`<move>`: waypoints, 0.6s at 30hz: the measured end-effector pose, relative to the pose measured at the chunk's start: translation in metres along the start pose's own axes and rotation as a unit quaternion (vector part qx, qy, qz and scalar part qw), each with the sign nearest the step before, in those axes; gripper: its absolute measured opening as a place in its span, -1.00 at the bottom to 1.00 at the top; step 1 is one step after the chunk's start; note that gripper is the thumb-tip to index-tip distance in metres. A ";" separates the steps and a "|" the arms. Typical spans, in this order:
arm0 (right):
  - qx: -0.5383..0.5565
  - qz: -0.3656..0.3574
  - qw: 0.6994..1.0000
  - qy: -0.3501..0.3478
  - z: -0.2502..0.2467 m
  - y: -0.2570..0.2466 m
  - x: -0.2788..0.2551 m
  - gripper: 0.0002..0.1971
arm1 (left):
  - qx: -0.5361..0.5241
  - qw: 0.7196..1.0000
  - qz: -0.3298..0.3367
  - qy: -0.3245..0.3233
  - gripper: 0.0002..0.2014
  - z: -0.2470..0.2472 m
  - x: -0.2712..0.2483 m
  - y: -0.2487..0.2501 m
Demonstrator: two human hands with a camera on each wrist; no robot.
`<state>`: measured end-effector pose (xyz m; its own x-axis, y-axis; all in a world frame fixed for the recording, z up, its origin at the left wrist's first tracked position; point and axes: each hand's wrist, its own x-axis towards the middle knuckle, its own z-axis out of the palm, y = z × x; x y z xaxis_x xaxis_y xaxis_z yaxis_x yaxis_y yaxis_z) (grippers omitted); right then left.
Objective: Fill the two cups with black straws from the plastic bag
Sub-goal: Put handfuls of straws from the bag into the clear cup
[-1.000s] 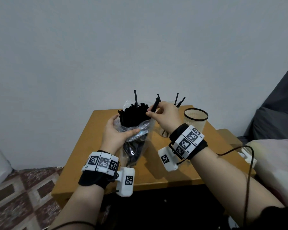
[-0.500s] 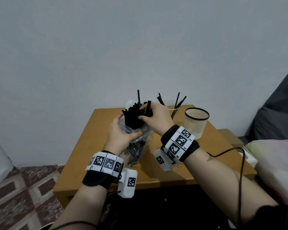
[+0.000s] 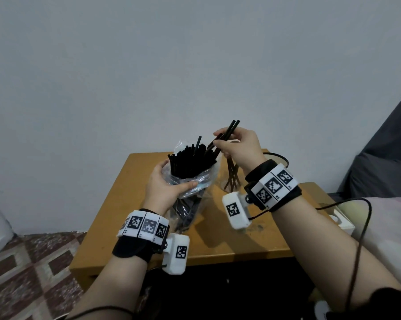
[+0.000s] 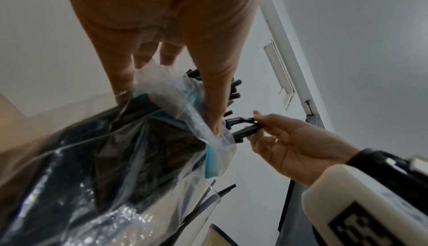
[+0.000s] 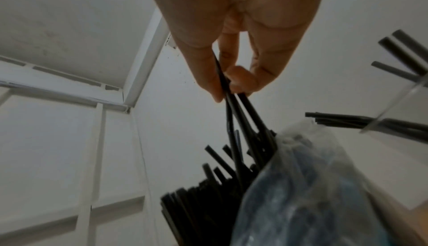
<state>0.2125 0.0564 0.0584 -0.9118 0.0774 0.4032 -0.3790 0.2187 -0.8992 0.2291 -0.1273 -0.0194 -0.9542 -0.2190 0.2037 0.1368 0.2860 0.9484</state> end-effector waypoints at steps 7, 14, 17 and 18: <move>-0.033 0.082 0.996 0.012 0.015 0.024 -0.012 -0.26 | 0.006 1.000 -0.007 -0.003 0.01 0.006 -0.002 0.004; -0.168 0.031 0.985 0.005 0.022 0.029 -0.017 -0.85 | 0.025 1.000 0.005 -0.002 0.02 0.012 -0.003 0.003; -0.171 0.026 0.985 0.024 0.020 0.028 -0.015 -0.87 | 0.038 0.999 0.010 -0.009 0.03 0.013 -0.004 0.004; -0.169 0.023 0.985 0.024 0.019 0.028 -0.014 -0.87 | 0.039 0.999 0.011 -0.010 0.03 0.013 -0.005 0.004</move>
<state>0.2117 0.0428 0.0247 -0.9149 0.1390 0.3789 -0.2565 0.5245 -0.8118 0.2306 -0.1128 -0.0200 -0.9562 -0.1941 0.2189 0.1375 0.3623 0.9219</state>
